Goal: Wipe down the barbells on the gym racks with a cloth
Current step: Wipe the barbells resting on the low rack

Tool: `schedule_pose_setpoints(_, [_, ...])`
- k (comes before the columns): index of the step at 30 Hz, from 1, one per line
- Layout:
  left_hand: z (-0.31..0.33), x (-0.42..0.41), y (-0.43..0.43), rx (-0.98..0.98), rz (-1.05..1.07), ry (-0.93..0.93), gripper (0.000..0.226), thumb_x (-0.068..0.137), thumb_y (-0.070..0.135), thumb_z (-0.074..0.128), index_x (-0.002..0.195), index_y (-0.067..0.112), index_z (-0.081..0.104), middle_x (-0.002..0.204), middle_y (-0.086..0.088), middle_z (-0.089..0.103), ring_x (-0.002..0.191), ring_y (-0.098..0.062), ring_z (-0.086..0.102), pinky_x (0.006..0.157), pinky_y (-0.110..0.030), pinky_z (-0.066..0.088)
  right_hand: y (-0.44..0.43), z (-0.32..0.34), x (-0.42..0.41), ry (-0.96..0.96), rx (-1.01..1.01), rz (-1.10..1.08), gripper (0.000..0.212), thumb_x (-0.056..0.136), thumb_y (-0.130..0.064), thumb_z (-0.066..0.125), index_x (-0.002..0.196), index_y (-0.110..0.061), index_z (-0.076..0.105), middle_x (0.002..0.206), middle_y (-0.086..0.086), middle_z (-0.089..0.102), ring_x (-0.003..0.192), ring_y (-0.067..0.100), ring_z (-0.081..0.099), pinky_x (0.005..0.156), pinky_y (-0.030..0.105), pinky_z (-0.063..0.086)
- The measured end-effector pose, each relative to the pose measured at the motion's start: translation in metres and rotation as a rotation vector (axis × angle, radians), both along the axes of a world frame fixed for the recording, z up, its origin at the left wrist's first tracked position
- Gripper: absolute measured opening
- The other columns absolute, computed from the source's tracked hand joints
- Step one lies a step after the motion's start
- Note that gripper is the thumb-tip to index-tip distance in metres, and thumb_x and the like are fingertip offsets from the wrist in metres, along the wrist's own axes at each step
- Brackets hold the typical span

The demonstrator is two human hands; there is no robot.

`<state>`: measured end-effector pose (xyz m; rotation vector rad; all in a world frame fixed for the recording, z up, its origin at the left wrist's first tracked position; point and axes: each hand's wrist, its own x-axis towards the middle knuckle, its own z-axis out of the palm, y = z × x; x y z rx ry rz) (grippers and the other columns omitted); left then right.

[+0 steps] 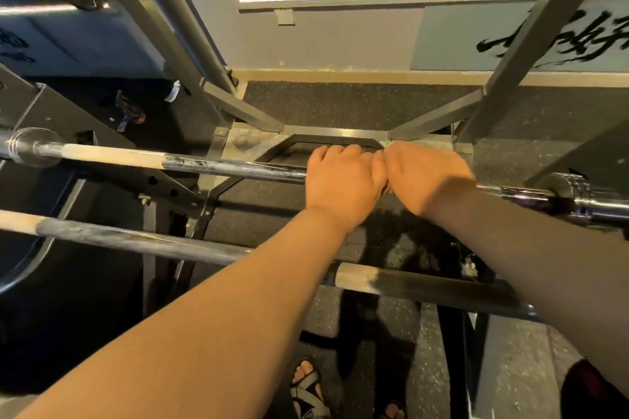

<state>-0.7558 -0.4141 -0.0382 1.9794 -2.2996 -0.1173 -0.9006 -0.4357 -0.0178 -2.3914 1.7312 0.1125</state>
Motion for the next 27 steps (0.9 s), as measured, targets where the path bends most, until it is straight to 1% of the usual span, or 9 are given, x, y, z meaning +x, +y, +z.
schedule_pose_setpoints(2, [0.001,0.017,0.005,-0.005,-0.049,0.000,0.052,0.106,0.044,0.019,0.091,0.030,0.067,0.092,0.007,0.067,0.098,-0.018,0.063,0.116,-0.048,0.026,-0.003,-0.004,0.014,-0.085,0.021,-0.051,0.035,0.107,-0.034,0.027,0.130,-0.017,0.046,0.115,0.009,0.060,0.101,0.028,0.061,0.085,0.044,0.052])
schedule_pose_setpoints(4, [0.002,0.044,0.005,-0.026,-0.070,-0.018,0.057,0.105,0.044,0.013,0.093,0.029,0.067,0.092,0.008,0.067,0.097,-0.016,0.063,0.119,-0.051,0.023,-0.011,-0.013,0.013,-0.096,0.028,-0.119,0.048,0.106,-0.049,0.016,0.125,-0.020,0.050,0.106,0.008,0.065,0.093,0.027,0.060,0.083,0.044,0.051])
schedule_pose_setpoints(8, [0.002,0.091,0.010,-0.104,0.075,-0.007,0.051,0.108,0.036,0.019,0.087,0.024,0.064,0.089,0.003,0.065,0.095,-0.020,0.064,0.119,-0.052,0.026,-0.015,-0.020,0.011,-0.123,-0.005,-0.139,0.060,0.103,-0.057,0.010,0.108,-0.019,0.057,0.089,0.006,0.064,0.086,0.027,0.061,0.086,0.047,0.050])
schedule_pose_setpoints(10, [0.002,0.092,0.008,-0.054,0.181,0.009,0.053,0.107,0.036,0.017,0.088,0.021,0.065,0.091,0.001,0.066,0.098,-0.021,0.062,0.119,-0.049,0.026,-0.019,-0.023,0.011,-0.162,-0.027,-0.156,0.055,0.104,-0.053,0.015,0.106,-0.019,0.059,0.092,0.006,0.066,0.089,0.028,0.062,0.087,0.046,0.050])
schedule_pose_setpoints(13, [0.009,0.061,0.004,-0.002,0.228,-0.041,0.053,0.101,0.039,0.012,0.081,0.020,0.057,0.086,-0.004,0.066,0.090,-0.026,0.059,0.096,-0.046,0.044,-0.021,-0.024,0.011,-0.148,-0.106,-0.113,0.041,0.105,-0.038,0.025,0.110,-0.018,0.061,0.099,0.006,0.068,0.092,0.028,0.062,0.083,0.039,0.044])
schedule_pose_setpoints(15, [0.008,0.032,0.006,0.025,0.150,-0.015,0.056,0.099,0.042,0.011,0.076,0.019,0.058,0.080,-0.003,0.064,0.084,-0.026,0.058,0.085,-0.044,0.047,-0.017,-0.022,0.011,-0.118,-0.201,-0.085,0.039,0.103,-0.033,0.028,0.108,-0.018,0.063,0.099,0.004,0.070,0.092,0.026,0.063,0.082,0.039,0.042])
schedule_pose_setpoints(19, [-0.006,0.013,0.007,-0.058,0.037,0.064,0.049,0.105,0.037,0.030,0.083,0.021,0.071,0.083,0.000,0.067,0.091,-0.024,0.061,0.099,-0.044,0.043,-0.012,-0.025,0.014,-0.108,-0.213,-0.067,0.051,0.095,-0.035,0.021,0.106,-0.014,0.066,0.096,0.005,0.071,0.091,0.028,0.064,0.086,0.041,0.044])
schedule_pose_setpoints(23, [-0.002,0.059,0.020,-0.042,-0.037,0.017,0.044,0.107,0.041,0.026,0.106,0.026,0.067,0.108,0.005,0.064,0.118,-0.017,0.055,0.124,-0.049,0.016,-0.002,-0.023,0.014,-0.116,-0.290,-0.038,0.041,0.099,-0.030,0.032,0.098,-0.010,0.069,0.088,0.009,0.070,0.084,0.033,0.064,0.080,0.046,0.049])
schedule_pose_setpoints(27, [0.008,0.094,0.012,0.051,0.243,0.027,0.035,0.103,0.032,0.028,0.088,0.024,0.059,0.097,0.004,0.063,0.109,-0.020,0.058,0.124,-0.053,0.015,0.000,-0.014,0.018,-0.065,-0.179,-0.079,0.036,0.102,-0.033,0.033,0.104,-0.014,0.064,0.093,0.007,0.068,0.088,0.029,0.065,0.073,0.039,0.051])
